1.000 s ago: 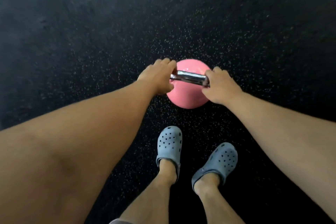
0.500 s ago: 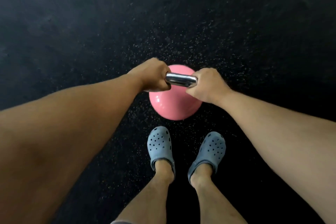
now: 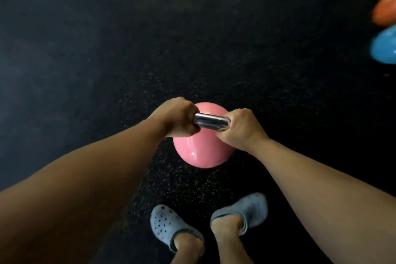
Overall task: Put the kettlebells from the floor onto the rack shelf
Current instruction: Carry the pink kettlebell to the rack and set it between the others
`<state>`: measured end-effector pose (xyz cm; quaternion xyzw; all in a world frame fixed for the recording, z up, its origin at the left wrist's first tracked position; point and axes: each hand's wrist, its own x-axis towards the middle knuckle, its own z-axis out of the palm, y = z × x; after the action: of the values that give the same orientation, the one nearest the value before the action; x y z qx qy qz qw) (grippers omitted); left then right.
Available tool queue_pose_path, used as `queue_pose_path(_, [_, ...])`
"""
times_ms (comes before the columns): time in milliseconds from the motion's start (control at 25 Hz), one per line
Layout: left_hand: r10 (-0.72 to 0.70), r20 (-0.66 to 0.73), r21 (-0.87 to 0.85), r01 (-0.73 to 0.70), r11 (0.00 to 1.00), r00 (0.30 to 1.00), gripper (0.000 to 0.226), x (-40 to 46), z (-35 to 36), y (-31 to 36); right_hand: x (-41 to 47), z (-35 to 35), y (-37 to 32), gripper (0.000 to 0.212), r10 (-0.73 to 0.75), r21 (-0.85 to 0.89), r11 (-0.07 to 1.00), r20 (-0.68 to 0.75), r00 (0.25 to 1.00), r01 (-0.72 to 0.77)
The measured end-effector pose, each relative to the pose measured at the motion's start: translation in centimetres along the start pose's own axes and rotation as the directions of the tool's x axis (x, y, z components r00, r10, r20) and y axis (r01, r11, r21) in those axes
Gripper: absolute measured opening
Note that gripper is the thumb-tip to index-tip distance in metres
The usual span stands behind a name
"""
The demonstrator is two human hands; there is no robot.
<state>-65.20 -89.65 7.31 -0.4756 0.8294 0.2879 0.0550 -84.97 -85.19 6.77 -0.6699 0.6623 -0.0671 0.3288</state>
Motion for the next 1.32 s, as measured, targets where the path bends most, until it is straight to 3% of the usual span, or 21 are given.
queue_pose_path(160, [0.233, 0.051, 0.163, -0.238, 0.958, 0.971, 0.012, 7.6, -1.9, 10.7, -4.4, -7.5, 7.6, 0.016, 0.145, 0.044, 0.989, -0.197, 0.970, -0.139])
queue_pose_path(320, [0.425, 0.151, 0.237, -0.450, 0.861, 0.893, 0.011, 13.6, -0.8, 25.0, -12.3, -14.8, 17.0, 0.017, 0.303, 0.091, 0.953, -0.343, 0.889, -0.290])
queue_pose_path(480, [0.582, 0.260, 0.240, -0.635, 0.734, 0.771, 0.015, 17.5, 1.6, 40.1, -22.0, -21.0, 25.1, 0.018, 0.476, 0.175, 0.877, -0.430, 0.767, -0.447])
queue_pose_path(640, [0.734, 0.349, 0.187, -0.811, 0.554, 0.582, 0.021, 18.4, 5.1, 54.5, -32.5, -25.5, 31.6, 0.018, 0.644, 0.277, 0.755, -0.478, 0.597, -0.594])
queue_pose_path(840, [0.817, 0.430, 0.107, -0.921, 0.375, 0.383, 0.021, 18.1, 9.0, 67.7, -42.3, -27.5, 36.5, 0.029, 0.791, 0.387, 0.577, -0.484, 0.373, -0.720])
queue_pose_path(960, [0.834, 0.492, 0.058, -0.965, 0.255, 0.250, 0.026, 18.0, 11.2, 73.7, -46.2, -27.6, 38.5, 0.025, 0.840, 0.452, 0.464, -0.497, 0.217, -0.762])
queue_pose_path(1160, [0.822, 0.547, 0.029, -0.985, 0.173, 0.160, 0.024, 18.4, 13.0, 79.7, -49.3, -28.8, 41.0, 0.028, 0.862, 0.502, 0.401, -0.491, 0.129, -0.766])
queue_pose_path(1320, [0.883, 0.466, 0.038, -0.999, 0.038, 0.052, 0.023, 20.5, 13.6, 85.3, -50.5, -30.9, 44.7, 0.031, 0.827, 0.536, 0.365, -0.562, 0.002, -0.762])
